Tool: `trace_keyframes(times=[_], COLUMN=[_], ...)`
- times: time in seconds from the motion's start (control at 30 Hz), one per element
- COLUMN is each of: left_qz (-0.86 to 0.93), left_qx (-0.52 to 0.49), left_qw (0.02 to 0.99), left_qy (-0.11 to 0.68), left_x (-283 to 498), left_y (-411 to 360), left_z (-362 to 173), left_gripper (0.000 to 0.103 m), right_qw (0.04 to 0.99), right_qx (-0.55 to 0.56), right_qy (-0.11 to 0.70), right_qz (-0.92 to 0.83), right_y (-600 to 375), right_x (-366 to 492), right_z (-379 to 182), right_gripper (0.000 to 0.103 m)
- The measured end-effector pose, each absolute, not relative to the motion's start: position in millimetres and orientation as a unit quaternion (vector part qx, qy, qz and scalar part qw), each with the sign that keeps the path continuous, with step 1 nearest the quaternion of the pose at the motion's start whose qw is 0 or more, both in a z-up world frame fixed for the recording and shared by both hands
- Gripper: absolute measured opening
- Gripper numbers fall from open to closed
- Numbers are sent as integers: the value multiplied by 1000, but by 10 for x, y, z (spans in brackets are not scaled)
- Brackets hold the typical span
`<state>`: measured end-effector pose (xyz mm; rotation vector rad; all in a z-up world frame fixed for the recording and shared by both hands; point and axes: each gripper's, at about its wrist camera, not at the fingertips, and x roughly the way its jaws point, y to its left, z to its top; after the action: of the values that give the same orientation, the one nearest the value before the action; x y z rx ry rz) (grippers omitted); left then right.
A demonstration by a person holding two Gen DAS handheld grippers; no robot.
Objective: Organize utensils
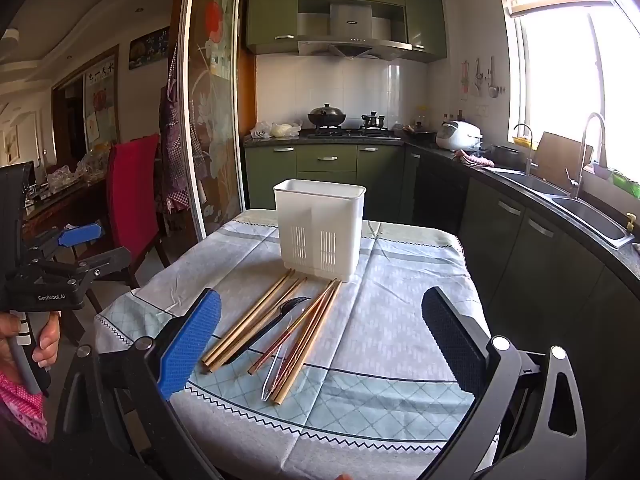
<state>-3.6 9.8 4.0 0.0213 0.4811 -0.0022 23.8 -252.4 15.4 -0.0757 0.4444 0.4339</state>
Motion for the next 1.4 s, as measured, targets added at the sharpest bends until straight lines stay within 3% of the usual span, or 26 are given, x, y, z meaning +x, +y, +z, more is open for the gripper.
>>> trace_keyframes(times=[1.4], left_qz=[2], left_qx=[0], left_qw=[970], left_qy=[245], left_x=[-35], left_y=[112], left_z=[-64], left_gripper=[97], right_qw=[950], right_qx=[-40], right_qy=[226], right_qz=[211], right_y=[-2479], right_x=[368], right_z=[-50], right_gripper=[99])
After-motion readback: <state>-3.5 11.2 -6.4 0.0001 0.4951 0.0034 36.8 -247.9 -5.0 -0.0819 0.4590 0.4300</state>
